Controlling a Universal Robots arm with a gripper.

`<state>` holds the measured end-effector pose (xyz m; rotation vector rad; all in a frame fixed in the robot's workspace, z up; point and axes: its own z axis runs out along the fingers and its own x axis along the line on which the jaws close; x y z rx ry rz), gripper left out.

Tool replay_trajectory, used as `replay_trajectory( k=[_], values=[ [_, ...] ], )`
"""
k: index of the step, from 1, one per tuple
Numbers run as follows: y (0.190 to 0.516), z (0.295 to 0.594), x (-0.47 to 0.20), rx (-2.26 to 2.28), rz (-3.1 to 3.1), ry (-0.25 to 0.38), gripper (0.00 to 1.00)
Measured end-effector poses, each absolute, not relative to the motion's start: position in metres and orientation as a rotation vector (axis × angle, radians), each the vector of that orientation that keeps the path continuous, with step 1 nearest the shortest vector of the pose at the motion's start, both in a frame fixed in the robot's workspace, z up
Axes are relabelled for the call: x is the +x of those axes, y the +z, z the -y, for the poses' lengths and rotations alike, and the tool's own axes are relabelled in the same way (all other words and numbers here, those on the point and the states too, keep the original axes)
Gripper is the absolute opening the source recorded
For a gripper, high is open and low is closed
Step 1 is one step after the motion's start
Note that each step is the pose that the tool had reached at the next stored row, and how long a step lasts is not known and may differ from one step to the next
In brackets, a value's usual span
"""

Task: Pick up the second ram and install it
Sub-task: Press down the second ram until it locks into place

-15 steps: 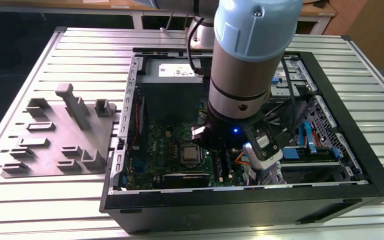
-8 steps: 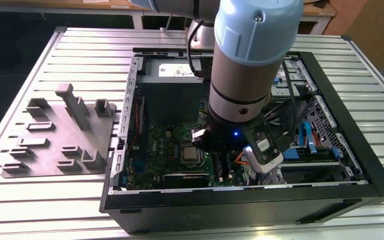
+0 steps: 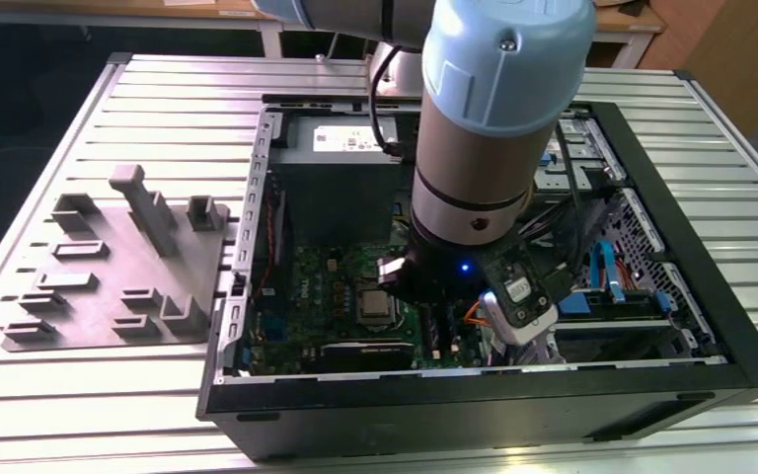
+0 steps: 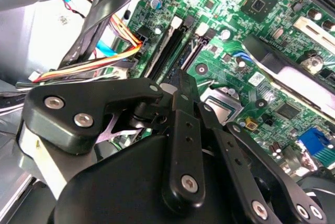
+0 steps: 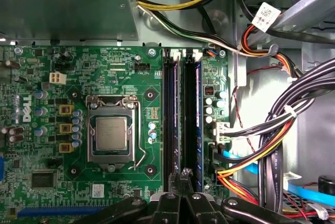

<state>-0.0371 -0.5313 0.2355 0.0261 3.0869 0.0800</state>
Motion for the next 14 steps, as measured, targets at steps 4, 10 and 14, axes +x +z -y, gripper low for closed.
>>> replay_trajectory(
  k=[4, 10, 14],
  values=[
    [0.2306, 0.5313, -0.0371, 0.026, -3.087, 0.08, 0.1],
    [0.2285, 0.5313, -0.0371, 0.026, -3.087, 0.08, 0.1],
    [0.225, 0.5313, -0.0371, 0.026, -3.087, 0.08, 0.1]
  ],
)
